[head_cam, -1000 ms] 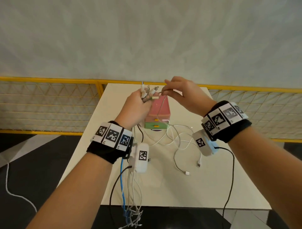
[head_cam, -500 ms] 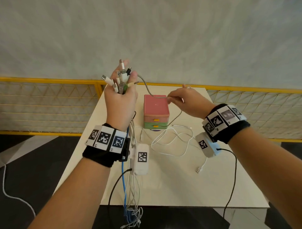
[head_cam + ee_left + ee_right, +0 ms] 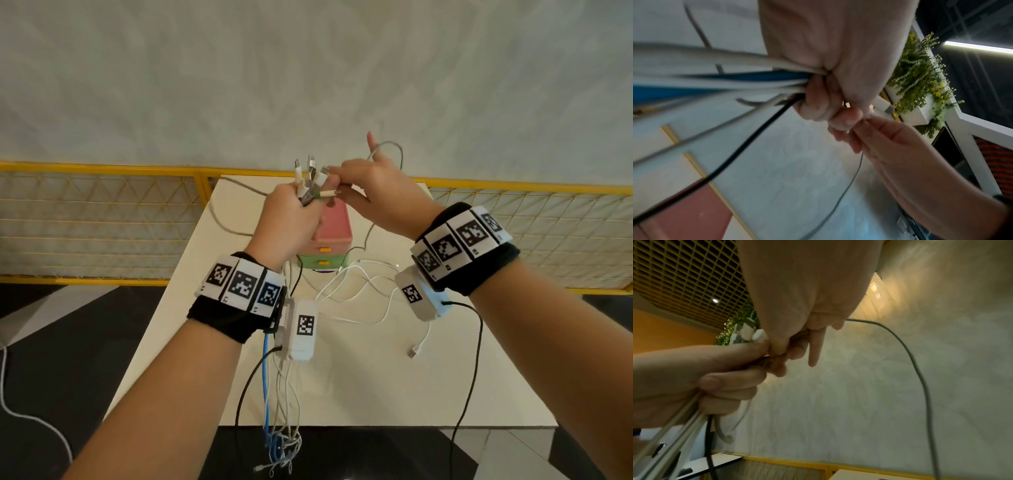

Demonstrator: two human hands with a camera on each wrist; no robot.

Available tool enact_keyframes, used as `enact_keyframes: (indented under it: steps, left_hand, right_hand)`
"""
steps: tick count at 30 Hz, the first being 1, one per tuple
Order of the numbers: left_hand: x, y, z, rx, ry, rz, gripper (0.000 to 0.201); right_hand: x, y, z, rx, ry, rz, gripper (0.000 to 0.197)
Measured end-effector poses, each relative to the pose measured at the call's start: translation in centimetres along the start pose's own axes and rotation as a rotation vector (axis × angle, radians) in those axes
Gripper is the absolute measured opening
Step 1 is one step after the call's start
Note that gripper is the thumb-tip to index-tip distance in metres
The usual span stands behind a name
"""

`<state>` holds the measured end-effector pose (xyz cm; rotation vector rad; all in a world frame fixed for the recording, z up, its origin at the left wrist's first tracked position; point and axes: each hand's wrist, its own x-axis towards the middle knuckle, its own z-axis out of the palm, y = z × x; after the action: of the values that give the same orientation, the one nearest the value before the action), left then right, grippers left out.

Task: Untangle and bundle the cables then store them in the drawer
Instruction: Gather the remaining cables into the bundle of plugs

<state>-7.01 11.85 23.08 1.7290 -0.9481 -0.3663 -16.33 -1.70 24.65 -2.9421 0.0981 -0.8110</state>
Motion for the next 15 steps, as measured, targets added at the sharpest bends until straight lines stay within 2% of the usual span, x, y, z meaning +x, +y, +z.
enact_keyframes:
  steps: [2,4,7,9,11,12,14,15]
  left_hand:
    - [0.2,-0.2,-0.8,-0.013,0.069,-0.01,0.037]
    - [0.3,-0.4,-1.8,-0.139,0.202,-0.005,0.03]
    - [-0.2,0.2,-2.7,-0.265,0.326,0.045,0.017]
    - [-0.7,0.7,-2.6,-0.235,0.287,0.12,0.01]
    - [-1.2,1.3,-2.0,-0.179,0.166,0.144,0.003]
    - [-1.4,1.6,-1.7,-0.136,0.13,0.137,0.012]
    - [-1.9,2.2,-1.5,-0.121,0.162,0.137,0.026]
    - [-2.1,2.5,-1.6,-0.165,0.22,0.155,0.026]
  right_hand:
    - [-0.5,0.7,-0.3,0.127,-0.019,0.065,0.029]
    - [-1.3,1.6,-0.7,0.214,-0.011,0.154,0.029]
    - [-2.4,2.0,-1.5,0.207,-0.036,0.244,0.029]
    - [-2.5,1.2,-2.0,0.201,-0.046,0.231,0.028]
    - [-2.0,-0.2,-2.7,0.226,-0.033,0.166,0.029]
    - [-1.7,-0.8,-3.1,0.242,-0.017,0.135,0.029]
    - [-1.4,-1.3,-4.1,0.255,0.015,0.117,0.028]
    - [-1.4,-1.1,-4.5,0.254,0.025,0.132,0.026]
